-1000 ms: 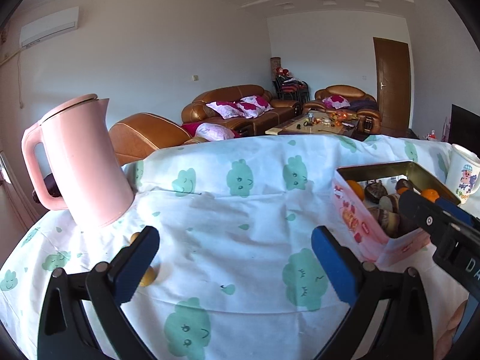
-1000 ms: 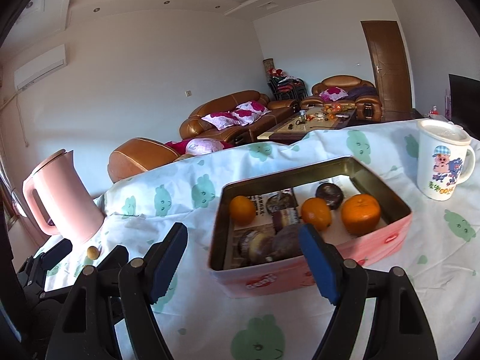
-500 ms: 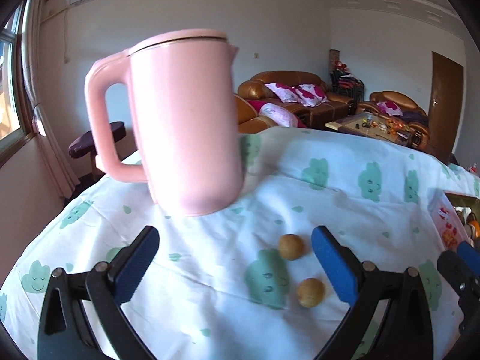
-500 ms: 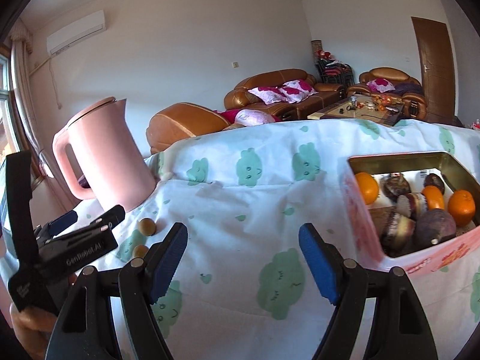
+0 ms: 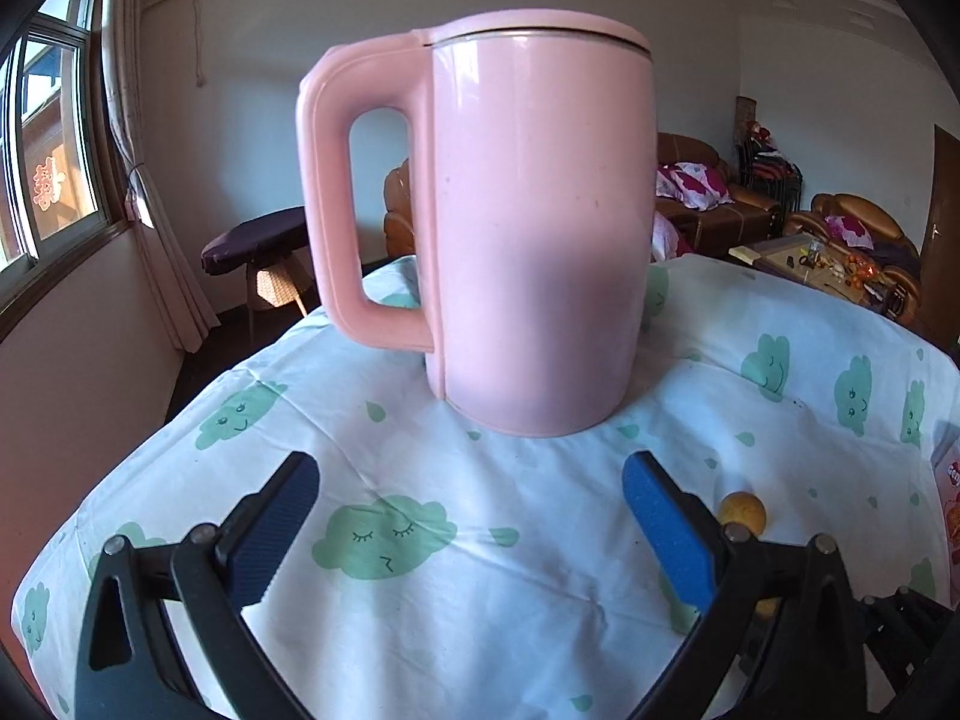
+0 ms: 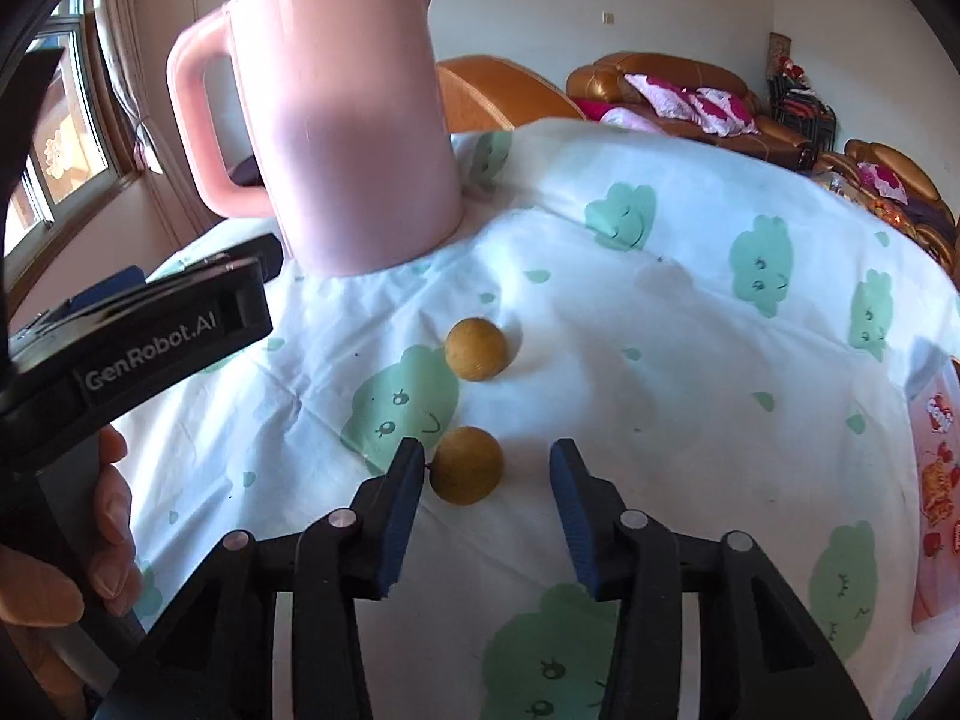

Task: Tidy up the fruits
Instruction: 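Grasp a small brown round fruit with the right tool while the left grasps the other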

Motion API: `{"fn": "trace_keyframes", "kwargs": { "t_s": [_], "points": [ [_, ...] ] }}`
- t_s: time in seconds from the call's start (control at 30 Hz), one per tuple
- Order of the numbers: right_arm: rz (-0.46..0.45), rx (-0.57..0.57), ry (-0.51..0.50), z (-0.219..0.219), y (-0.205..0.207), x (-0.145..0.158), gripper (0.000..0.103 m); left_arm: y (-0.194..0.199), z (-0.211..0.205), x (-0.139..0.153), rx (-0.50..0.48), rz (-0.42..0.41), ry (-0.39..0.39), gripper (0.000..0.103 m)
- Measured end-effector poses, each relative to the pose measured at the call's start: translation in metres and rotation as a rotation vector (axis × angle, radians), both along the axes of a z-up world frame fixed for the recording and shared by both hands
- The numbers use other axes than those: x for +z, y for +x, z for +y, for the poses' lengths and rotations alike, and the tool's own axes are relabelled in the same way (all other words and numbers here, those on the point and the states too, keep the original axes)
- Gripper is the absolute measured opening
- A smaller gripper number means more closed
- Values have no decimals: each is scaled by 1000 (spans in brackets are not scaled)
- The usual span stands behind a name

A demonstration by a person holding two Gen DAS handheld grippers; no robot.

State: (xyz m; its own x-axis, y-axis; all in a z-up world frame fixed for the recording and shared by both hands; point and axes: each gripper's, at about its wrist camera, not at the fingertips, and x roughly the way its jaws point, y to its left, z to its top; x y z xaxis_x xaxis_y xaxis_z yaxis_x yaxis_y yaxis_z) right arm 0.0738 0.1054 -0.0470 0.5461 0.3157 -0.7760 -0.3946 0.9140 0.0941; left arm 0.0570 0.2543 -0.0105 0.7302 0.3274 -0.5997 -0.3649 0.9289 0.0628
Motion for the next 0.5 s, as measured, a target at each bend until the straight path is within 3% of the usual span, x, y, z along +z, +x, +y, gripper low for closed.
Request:
{"fn": "trace_keyframes", "kwargs": {
  "t_s": [0.03,0.1,0.2,0.33,0.5],
  "points": [
    [-8,-3,-6,1,-1,0,43,0,0,0,-6,1,0,103],
    [-12,22,-5,2,-4,0,27,-1,0,1,-15,-4,-6,103],
    [-40,-7,-11,-10,-13,4,27,-1,-4,1,-45,-15,-16,103],
    [-151,-114,-2,-47,-25,20,27,1,-21,-1,-143,-29,-53,102],
    [-280,-246,-43,-90,-32,37,27,18,-57,-9,-291,55,-135,87]
  ]
}}
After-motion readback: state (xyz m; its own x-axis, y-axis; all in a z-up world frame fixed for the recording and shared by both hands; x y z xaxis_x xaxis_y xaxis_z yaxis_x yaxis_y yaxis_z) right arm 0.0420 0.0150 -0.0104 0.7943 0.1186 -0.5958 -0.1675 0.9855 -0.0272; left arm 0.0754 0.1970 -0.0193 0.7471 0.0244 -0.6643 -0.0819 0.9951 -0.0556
